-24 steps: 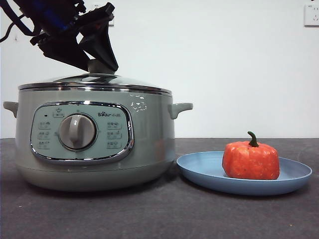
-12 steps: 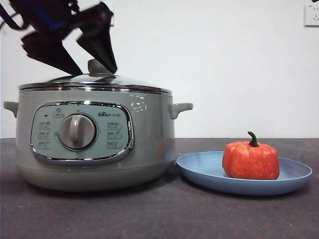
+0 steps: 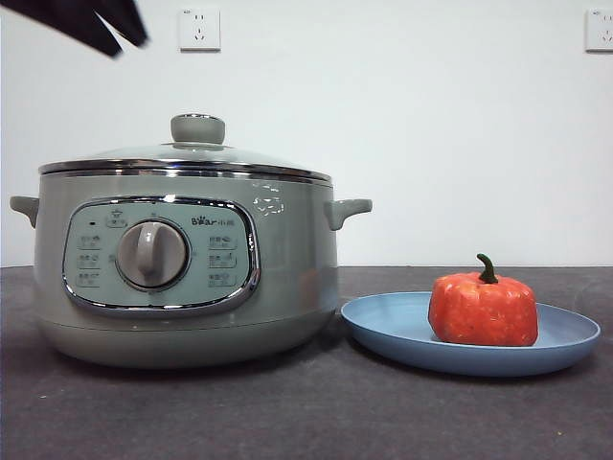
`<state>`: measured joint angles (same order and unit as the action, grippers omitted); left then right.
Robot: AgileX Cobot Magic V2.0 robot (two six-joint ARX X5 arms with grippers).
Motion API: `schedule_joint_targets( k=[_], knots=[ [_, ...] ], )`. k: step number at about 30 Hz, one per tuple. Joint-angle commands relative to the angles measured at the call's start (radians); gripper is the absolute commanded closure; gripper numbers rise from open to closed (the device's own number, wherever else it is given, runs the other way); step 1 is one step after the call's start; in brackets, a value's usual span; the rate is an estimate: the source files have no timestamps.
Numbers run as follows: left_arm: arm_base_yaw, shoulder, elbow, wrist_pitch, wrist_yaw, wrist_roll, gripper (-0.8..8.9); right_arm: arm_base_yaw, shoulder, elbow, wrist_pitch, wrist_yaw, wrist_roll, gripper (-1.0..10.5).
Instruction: Take the pumpkin out from the steamer,put the pumpkin in the blue plate,close the lid
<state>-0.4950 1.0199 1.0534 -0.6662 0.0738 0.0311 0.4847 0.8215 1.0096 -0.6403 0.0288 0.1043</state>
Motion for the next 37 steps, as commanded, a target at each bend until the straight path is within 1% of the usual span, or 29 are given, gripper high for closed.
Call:
schedule_joint_targets(
  k=[1,6,8,11,13,14,16,18,22,26,30,31,32,33,35,37],
  knots=[
    [-0.003,-0.084,-0.027,-0.003,-0.036,0.025,8.21,0.003,-0.056,-0.093,0.109,0.004,-0.017,9.6],
    [-0.003,-0.286,-0.169,0.033,-0.063,0.026,8.21,0.01,-0.201,-0.323,0.326,0.004,-0.013,9.6],
    [-0.003,-0.366,-0.235,0.044,-0.085,0.024,8.21,0.01,-0.259,-0.395,0.371,0.004,0.012,9.6],
    [-0.003,-0.503,-0.33,0.067,-0.105,0.01,8.21,0.009,-0.33,-0.46,0.359,0.003,0.051,9.6],
    [-0.003,-0.574,-0.364,0.063,-0.108,-0.035,8.21,0.008,-0.34,-0.462,0.315,0.007,0.083,9.6],
    [-0.003,-0.592,-0.365,0.048,-0.107,-0.065,8.19,0.007,-0.34,-0.462,0.306,0.013,0.085,9.6],
    [-0.003,-0.61,-0.365,0.031,-0.094,-0.136,8.16,0.007,-0.34,-0.462,0.299,0.076,0.085,9.5],
    [-0.003,-0.612,-0.365,0.027,-0.097,-0.14,8.16,0.007,-0.339,-0.462,0.295,0.104,0.085,9.5],
    [-0.003,-0.611,-0.365,0.018,-0.098,-0.14,8.16,0.007,-0.338,-0.462,0.291,0.109,0.085,9.5],
    [-0.003,-0.611,-0.365,0.013,-0.097,-0.14,8.16,0.006,-0.338,-0.462,0.291,0.161,0.085,9.5],
    [-0.003,-0.611,-0.365,0.013,-0.1,-0.14,8.16,0.006,-0.336,-0.462,0.291,0.161,0.085,9.5],
    [-0.003,-0.611,-0.365,0.013,-0.1,-0.136,8.16,0.006,-0.336,-0.462,0.291,0.161,0.085,9.5],
    [-0.003,-0.616,-0.365,0.006,-0.103,-0.095,8.16,0.006,-0.336,-0.462,0.291,0.161,0.085,9.5],
    [0.006,-0.641,-0.365,-0.011,-0.109,-0.035,8.16,0.006,-0.336,-0.462,0.291,0.161,0.085,9.5],
    [0.041,-0.693,-0.371,-0.028,-0.111,0.005,8.16,0.006,-0.336,-0.462,0.291,0.161,0.085,9.5],
    [0.108,-0.763,-0.404,0.016,-0.091,0.027,8.16,0.006,-0.336,-0.462,0.29,0.161,0.085,9.5]
  ],
)
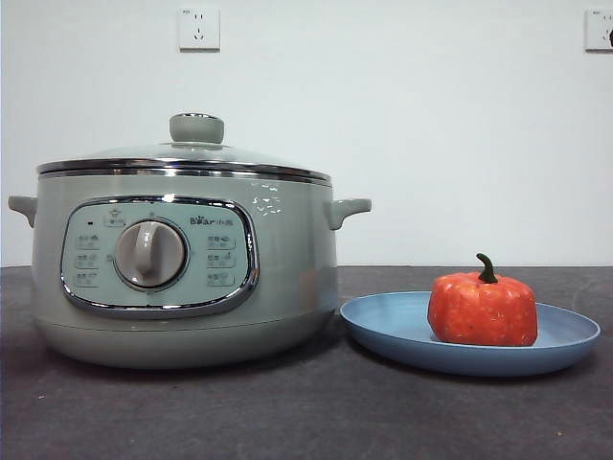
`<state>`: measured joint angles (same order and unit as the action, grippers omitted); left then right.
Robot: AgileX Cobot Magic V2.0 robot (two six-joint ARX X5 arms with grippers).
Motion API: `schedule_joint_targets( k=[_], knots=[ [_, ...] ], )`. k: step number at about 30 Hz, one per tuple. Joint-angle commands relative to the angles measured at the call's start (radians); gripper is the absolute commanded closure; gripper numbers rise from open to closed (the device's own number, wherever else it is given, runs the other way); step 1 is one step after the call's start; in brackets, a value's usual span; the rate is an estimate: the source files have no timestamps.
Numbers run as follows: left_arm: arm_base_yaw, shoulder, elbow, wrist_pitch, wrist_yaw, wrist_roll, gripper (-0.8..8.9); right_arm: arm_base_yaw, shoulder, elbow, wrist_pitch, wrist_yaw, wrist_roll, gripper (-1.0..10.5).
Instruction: Take the pumpkin out from the steamer,put the pumpkin in the blue plate,close the lid
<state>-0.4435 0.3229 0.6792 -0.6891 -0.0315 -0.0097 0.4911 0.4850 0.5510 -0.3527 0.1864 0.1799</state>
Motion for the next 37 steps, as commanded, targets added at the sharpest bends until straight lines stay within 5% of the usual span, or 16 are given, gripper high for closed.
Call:
schedule_joint_targets(
  k=[1,8,12,37],
  knots=[
    [0.092,-0.098,-0.055,0.072,0.016,0.067,8.16,0.0,0.0,-0.003,0.002,0.003,0.009,9.5],
    [0.364,-0.273,-0.383,0.37,0.016,0.066,8.16,0.0,0.0,-0.003,0.001,0.003,0.009,9.5],
    [0.431,-0.285,-0.528,0.462,0.035,0.063,8.16,0.0,0.0,-0.003,0.0,0.003,0.009,9.5],
    [0.456,-0.321,-0.647,0.42,0.035,0.055,8.16,0.0,0.0,-0.003,-0.002,0.003,0.009,9.5]
  ],
)
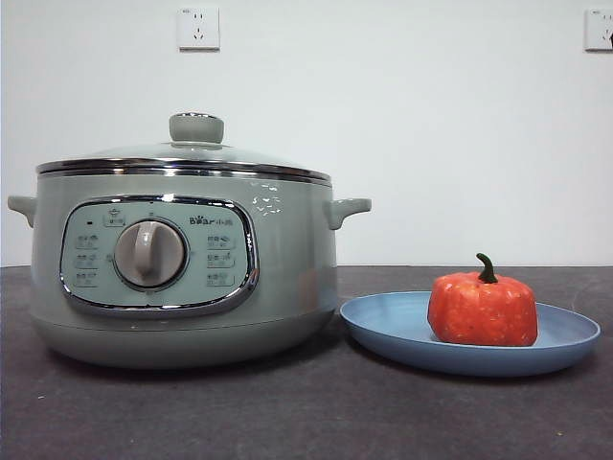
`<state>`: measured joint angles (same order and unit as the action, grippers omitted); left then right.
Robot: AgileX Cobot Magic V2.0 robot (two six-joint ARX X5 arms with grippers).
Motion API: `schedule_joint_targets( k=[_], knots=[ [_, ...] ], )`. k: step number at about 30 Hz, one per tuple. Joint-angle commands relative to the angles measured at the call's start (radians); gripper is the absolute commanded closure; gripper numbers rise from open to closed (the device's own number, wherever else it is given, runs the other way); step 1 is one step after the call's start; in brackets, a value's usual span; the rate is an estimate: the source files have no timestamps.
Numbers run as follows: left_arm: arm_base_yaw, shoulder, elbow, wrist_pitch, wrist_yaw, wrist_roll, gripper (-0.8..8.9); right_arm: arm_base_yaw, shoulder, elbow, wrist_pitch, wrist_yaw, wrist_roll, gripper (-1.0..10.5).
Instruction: Take the pumpkin out from the steamer,put the pumpkin in the blue plate,close the lid
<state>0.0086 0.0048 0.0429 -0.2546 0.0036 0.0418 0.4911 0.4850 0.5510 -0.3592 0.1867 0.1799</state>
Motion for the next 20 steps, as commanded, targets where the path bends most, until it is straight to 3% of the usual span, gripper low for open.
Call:
schedule_joint_targets(
  k=[1,17,20],
  knots=[
    [0.004,-0.003,-0.011,-0.015,0.0,0.004,8.16,0.0,0.0,-0.003,0.005,0.003,0.009,9.5],
    [0.004,-0.003,-0.011,-0.015,0.001,0.004,8.16,0.002,0.0,-0.003,0.002,0.002,0.005,9.5],
    [0.004,-0.003,-0.011,-0.015,0.001,0.004,8.16,-0.006,-0.058,-0.009,-0.033,0.035,-0.082,9.5]
  ],
)
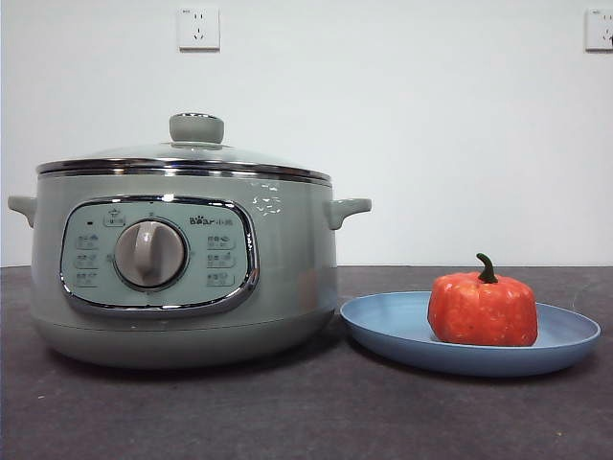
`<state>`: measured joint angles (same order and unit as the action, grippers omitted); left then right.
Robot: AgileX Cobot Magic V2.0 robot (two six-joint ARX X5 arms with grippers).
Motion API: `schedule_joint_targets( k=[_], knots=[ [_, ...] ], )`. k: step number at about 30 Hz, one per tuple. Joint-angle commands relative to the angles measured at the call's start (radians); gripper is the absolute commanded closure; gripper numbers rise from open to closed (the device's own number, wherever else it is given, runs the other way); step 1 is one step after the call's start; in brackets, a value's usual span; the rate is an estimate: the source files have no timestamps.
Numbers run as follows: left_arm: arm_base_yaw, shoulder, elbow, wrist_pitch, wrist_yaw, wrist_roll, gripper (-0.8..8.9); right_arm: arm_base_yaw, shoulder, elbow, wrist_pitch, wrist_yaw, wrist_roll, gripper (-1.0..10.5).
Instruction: Take the pumpkin out from the steamer,put the pumpkin in the blue plate,close the lid
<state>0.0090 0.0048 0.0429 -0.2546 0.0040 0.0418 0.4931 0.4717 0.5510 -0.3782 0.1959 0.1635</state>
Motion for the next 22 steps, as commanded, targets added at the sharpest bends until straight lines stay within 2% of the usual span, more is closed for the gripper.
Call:
schedule_joint_targets(
  k=[1,4,8,11,15,19,22],
  knots=[
    [0.003,-0.003,-0.011,-0.015,0.0,0.004,8.16,-0.022,-0.069,-0.02,-0.012,0.027,-0.092,9.5],
    [0.003,-0.003,-0.011,-0.015,0.0,0.004,8.16,-0.095,-0.172,-0.081,0.01,-0.018,-0.138,9.5],
    [0.003,-0.003,-0.011,-0.015,0.0,0.004,8.16,-0.21,-0.317,-0.213,0.075,-0.09,-0.14,9.5],
    [0.003,-0.003,-0.011,-0.015,0.0,0.004,8.16,-0.266,-0.39,-0.316,0.145,-0.093,-0.14,9.5],
    [0.003,-0.003,-0.011,-0.015,0.0,0.004,8.16,-0.304,-0.431,-0.435,0.236,-0.094,-0.137,9.5],
    [0.003,-0.003,-0.011,-0.015,0.0,0.004,8.16,-0.322,-0.443,-0.515,0.257,-0.098,-0.123,9.5],
    [0.003,-0.003,-0.011,-0.015,0.0,0.004,8.16,-0.338,-0.453,-0.544,0.226,-0.147,-0.107,9.5]
  ],
)
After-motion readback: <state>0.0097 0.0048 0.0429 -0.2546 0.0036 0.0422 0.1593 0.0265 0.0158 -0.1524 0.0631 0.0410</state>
